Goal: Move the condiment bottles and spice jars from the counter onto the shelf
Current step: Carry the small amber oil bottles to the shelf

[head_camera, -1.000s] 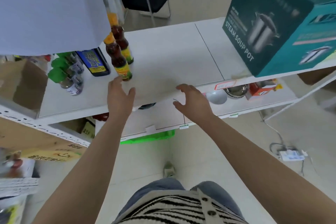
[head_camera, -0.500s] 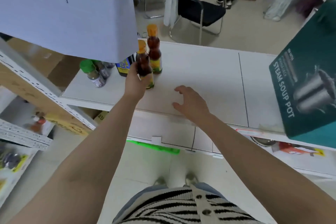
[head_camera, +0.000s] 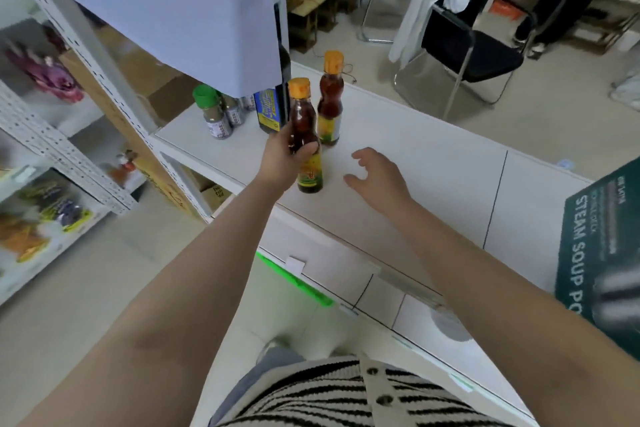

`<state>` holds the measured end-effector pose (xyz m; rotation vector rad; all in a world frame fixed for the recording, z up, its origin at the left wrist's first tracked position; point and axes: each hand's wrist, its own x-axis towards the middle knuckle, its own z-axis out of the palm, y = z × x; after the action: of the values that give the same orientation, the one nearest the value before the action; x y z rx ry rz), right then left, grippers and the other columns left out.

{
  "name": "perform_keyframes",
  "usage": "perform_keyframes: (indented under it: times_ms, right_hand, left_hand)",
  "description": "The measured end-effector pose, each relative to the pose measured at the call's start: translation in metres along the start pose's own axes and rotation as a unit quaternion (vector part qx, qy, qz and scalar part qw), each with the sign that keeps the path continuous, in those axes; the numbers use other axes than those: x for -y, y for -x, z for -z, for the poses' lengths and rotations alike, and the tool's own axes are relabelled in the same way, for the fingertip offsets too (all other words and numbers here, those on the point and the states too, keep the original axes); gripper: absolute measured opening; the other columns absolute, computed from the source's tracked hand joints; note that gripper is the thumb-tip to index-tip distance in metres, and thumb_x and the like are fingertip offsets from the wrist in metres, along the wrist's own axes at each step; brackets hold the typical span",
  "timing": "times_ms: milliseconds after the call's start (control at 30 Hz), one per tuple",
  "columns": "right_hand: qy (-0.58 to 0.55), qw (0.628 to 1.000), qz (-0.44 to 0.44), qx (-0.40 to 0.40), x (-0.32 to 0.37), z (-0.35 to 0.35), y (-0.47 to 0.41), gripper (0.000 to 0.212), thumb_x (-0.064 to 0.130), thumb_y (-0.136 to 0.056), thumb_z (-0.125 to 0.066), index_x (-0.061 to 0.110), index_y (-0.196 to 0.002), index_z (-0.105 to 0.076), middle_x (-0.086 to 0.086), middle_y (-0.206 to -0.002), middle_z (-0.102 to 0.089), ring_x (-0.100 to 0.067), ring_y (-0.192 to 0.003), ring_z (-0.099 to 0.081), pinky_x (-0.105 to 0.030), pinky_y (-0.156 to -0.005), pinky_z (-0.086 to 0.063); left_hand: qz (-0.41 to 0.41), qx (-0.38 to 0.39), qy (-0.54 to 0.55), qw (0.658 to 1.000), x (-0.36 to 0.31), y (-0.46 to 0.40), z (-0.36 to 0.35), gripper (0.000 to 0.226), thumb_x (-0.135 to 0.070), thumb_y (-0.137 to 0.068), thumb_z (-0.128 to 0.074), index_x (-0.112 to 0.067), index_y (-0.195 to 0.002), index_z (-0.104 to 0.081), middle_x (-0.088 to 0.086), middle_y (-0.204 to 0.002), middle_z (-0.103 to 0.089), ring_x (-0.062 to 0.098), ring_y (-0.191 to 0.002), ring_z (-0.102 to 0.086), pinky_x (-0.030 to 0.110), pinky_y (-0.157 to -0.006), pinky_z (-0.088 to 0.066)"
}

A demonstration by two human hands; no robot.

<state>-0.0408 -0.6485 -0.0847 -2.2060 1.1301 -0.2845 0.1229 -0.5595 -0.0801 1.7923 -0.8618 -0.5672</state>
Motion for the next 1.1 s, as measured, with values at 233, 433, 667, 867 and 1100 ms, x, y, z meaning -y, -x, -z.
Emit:
perform_keyframes:
  times_ms: [233, 433, 667, 867, 1100]
  right_hand:
    - [-0.131, 0.991, -0.011, -0.031, 0.012, -0.005, -0.066, 0.065, 0.034, -0.08, -0.073, 0.014, -0.134, -0.043, -0.011, -0.133, -0.054, -0.025, -0.12, -0.053, -0.03, -0.094, -0.043]
    - [-0.181, 0.983, 0.007, -0.043, 0.032, -0.022, -0.108, 0.069, 0.031, -0.075, -0.077, 0.013, -0.132, -0.043, -0.005, -0.127, -0.058, -0.023, -0.114, -0.055, -0.027, -0.087, -0.041]
    - [-0.192, 0.978, 0.002, -0.083, 0.035, -0.032, -0.121, 0.046, 0.026, -0.074, -0.078, 0.01, -0.112, -0.056, -0.004, -0.109, -0.066, -0.023, -0.103, -0.062, -0.033, -0.089, -0.048]
    - [-0.22, 0.973, -0.003, -0.072, 0.021, -0.024, -0.098, 0.042, 0.028, -0.073, -0.079, 0.014, -0.107, -0.061, -0.005, -0.107, -0.068, -0.02, -0.096, -0.062, -0.04, -0.091, -0.052]
    - [-0.283, 0.959, -0.029, -0.003, 0.008, -0.018, -0.042, 0.031, 0.021, -0.08, -0.072, 0.014, -0.107, -0.057, -0.003, -0.105, -0.066, -0.02, -0.098, -0.062, -0.039, -0.087, -0.051]
  left_hand:
    - [0.124, -0.046, 0.113, 0.985, 0.012, 0.025, 0.004, 0.035, -0.021, -0.089, -0.065, -0.009, -0.121, -0.059, 0.005, -0.098, -0.063, 0.019, -0.089, -0.063, 0.025, -0.072, -0.053]
    - [0.153, -0.046, 0.164, 0.974, 0.011, 0.026, 0.017, 0.028, -0.016, -0.087, -0.067, -0.007, -0.114, -0.061, 0.01, -0.099, -0.066, 0.025, -0.09, -0.066, 0.03, -0.076, -0.057]
    - [0.172, -0.026, 0.177, 0.969, 0.009, 0.025, 0.021, 0.016, -0.014, -0.088, -0.065, -0.016, -0.102, -0.058, -0.001, -0.085, -0.065, 0.01, -0.075, -0.064, 0.017, -0.059, -0.053]
    - [0.189, -0.019, 0.181, 0.965, 0.002, 0.032, 0.022, 0.02, -0.015, -0.088, -0.066, -0.015, -0.107, -0.059, -0.002, -0.087, -0.066, 0.011, -0.077, -0.064, 0.02, -0.064, -0.052]
    - [0.214, -0.036, 0.201, 0.955, -0.006, 0.057, 0.023, 0.025, -0.016, -0.088, -0.066, -0.01, -0.112, -0.06, 0.0, -0.091, -0.067, 0.014, -0.08, -0.066, 0.024, -0.068, -0.054]
